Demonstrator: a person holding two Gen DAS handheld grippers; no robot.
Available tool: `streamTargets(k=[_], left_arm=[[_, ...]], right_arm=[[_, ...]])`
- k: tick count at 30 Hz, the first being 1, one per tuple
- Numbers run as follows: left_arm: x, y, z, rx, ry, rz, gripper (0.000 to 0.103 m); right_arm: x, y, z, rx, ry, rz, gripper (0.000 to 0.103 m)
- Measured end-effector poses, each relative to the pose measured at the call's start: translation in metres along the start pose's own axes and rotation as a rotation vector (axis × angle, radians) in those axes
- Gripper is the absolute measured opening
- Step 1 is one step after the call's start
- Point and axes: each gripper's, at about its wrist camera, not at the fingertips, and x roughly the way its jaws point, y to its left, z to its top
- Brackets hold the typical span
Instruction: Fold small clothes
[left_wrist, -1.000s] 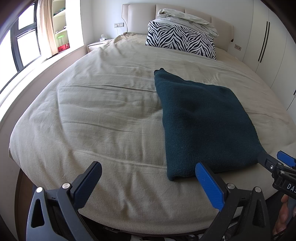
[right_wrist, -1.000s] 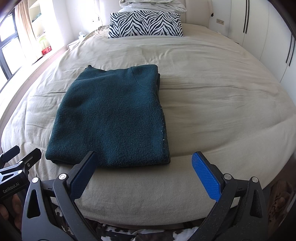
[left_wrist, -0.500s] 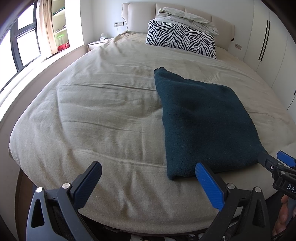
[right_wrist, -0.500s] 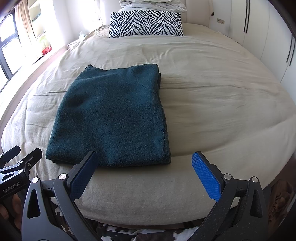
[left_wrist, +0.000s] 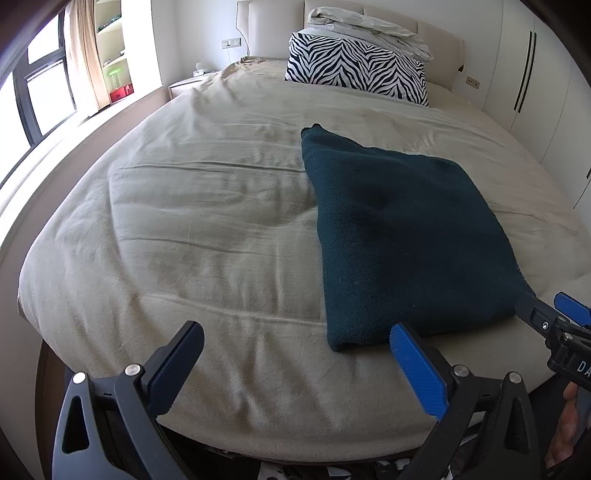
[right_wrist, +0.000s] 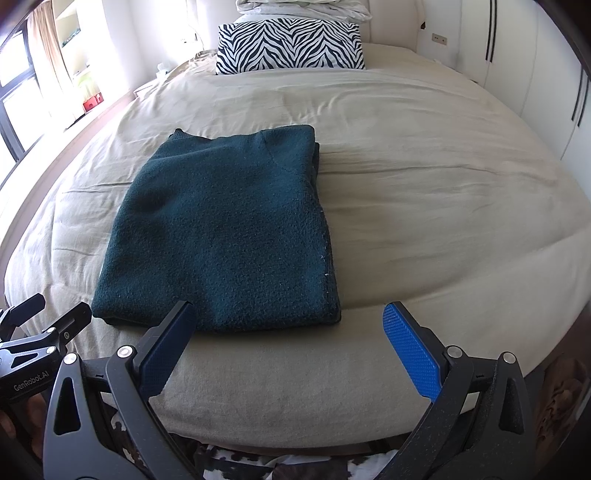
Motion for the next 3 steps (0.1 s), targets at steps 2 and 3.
streamTargets(k=[2,3], left_arm=[[-0.0012,0.0009,0.0002,-0.004,-0.006,0.0,0.103],[-0.0017,0.0014,0.0004,-0.006,-0.008,0.0,0.103]], right_arm=[[0.0004,-0.0007,0.0001,0.0,0.001,0.0,0.103],[0.0004,-0.0012,0.0003,0.0,0.001,0.0,0.103]])
